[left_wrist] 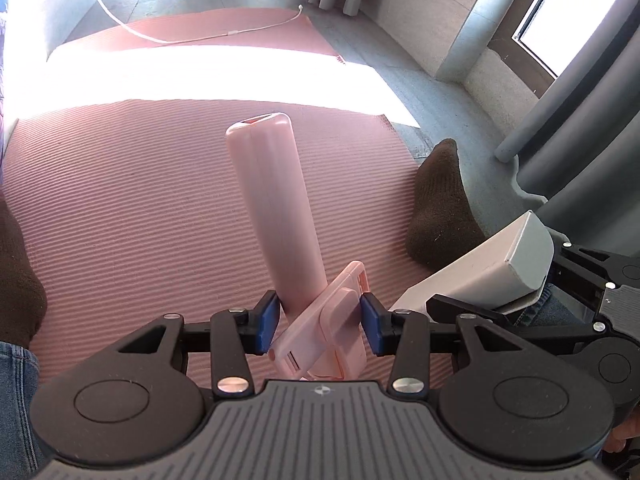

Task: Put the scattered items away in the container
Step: 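Lift the selfie stick with left tool while right tool carries the glasses case over the box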

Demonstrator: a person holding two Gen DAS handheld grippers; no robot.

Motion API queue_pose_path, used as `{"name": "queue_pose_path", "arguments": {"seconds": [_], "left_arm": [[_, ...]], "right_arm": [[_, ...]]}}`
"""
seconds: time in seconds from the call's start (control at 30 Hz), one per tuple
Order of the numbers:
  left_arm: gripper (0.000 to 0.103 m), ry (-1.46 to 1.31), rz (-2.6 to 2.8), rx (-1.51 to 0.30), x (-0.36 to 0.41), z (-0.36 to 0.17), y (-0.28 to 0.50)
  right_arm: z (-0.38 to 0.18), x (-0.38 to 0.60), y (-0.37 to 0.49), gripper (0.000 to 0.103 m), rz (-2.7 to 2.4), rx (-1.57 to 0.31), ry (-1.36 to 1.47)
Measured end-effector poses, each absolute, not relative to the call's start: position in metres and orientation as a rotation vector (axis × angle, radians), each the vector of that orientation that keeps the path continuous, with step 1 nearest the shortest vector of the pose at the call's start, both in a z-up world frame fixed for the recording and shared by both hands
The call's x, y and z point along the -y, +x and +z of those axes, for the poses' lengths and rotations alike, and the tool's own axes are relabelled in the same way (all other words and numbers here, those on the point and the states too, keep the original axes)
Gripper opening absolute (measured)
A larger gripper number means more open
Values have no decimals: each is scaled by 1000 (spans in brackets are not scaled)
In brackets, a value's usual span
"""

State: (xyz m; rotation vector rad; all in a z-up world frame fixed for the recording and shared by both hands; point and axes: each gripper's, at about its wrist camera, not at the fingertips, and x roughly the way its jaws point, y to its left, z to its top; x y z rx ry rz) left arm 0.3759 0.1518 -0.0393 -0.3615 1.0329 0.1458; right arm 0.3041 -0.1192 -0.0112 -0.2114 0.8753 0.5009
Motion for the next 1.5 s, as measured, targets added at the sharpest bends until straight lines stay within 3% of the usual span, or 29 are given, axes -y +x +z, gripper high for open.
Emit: {"name": "queue_pose_path", "arguments": {"seconds": [0.33,0.5,0.9,1.5], "left_arm": [[50,-287,71,-907,-113,26,295],[50,-293,29,-910,-90,35,252],[51,-319,-61,-1000,-42,0,188],[51,-316,-77,-1050,-31,-32,168]], "right_arm": [[58,137,206,62,563,-770,-201],[66,151,149,62,631,-818,-158],[3,153,75,62,626,-1140,-340],[-79,124,100,62,542,-1275,-466]]}}
